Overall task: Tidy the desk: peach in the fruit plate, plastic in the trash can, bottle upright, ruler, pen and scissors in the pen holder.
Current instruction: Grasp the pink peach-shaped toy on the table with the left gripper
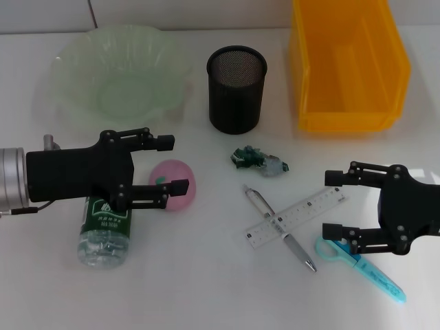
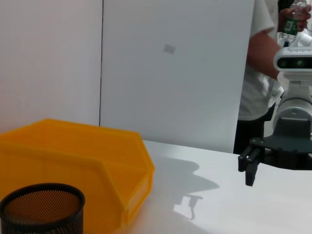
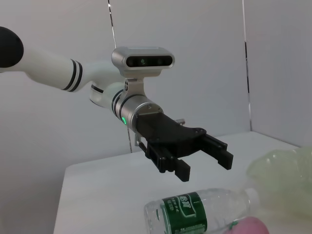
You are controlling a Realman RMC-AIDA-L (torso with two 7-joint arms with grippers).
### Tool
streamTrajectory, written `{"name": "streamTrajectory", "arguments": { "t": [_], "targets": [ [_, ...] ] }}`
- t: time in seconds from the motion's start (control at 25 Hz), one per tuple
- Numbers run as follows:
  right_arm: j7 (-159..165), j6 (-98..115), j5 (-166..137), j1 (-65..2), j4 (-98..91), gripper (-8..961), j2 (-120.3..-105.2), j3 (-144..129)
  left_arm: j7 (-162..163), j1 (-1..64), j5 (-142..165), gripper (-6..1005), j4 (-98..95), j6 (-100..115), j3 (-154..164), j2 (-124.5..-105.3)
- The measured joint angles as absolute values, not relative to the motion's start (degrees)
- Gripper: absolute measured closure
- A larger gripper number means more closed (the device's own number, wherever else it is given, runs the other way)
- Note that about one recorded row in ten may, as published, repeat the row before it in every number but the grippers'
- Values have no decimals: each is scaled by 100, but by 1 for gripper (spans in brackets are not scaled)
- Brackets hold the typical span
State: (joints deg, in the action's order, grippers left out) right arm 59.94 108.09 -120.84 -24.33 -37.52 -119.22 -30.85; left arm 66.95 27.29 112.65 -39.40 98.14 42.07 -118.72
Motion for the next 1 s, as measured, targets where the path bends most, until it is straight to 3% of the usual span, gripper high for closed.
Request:
{"name": "streamTrajectory", "arguments": {
  "t": [0.4,1.0],
  "targets": [
    [5993,10851,-12085,-2358,-3795,146,-11911,-3075,6689,2894,11251,216,-4071,9672,4437,-11881],
    [5993,10823,-12089,-2305,-3832,147,-11909,-3067,7209,2959,11302,236,-4261,7258,6379,-11881]
  ]
}}
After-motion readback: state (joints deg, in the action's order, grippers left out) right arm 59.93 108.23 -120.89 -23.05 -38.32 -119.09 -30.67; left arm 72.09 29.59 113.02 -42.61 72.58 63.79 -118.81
